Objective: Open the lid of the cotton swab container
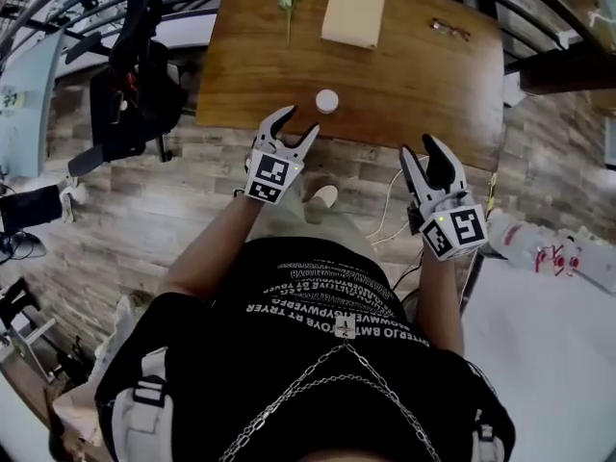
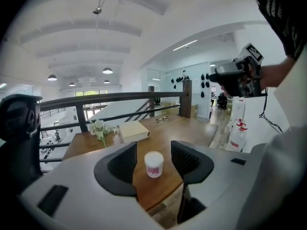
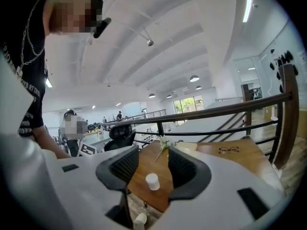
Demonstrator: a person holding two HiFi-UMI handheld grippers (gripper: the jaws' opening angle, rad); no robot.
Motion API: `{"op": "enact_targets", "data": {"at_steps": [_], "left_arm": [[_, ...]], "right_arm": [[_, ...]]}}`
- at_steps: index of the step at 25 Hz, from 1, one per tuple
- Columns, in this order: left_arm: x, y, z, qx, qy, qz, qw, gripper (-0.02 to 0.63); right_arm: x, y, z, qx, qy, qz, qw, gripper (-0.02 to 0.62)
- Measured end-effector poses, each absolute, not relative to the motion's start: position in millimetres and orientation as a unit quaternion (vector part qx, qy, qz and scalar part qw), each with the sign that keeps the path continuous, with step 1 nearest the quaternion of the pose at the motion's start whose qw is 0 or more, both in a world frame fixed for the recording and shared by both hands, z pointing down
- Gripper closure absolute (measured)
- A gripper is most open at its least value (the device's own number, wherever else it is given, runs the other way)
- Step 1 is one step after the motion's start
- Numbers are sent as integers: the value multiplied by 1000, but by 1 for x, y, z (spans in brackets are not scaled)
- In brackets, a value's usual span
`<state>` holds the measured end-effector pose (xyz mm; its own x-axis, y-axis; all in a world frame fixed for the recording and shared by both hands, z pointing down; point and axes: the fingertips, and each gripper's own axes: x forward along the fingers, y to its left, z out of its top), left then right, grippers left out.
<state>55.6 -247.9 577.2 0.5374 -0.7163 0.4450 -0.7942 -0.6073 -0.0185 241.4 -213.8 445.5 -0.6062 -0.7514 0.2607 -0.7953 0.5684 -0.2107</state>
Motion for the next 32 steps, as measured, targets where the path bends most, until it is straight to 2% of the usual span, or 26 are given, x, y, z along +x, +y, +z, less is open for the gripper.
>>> {"op": "enact_targets", "data": {"at_steps": [13,23,32], "left_arm": [[74,-285,704,883,-397,227,103,345],[101,-308,735,883,-367,276,102,307],[110,-315,746,875,-365,308,80,319]], "right_arm": [[229,-222,503,423,-880,178,121,413],[208,-232,529,410,-880,203,129,413],[204,-238,536,412,-876,217,128,413]]}}
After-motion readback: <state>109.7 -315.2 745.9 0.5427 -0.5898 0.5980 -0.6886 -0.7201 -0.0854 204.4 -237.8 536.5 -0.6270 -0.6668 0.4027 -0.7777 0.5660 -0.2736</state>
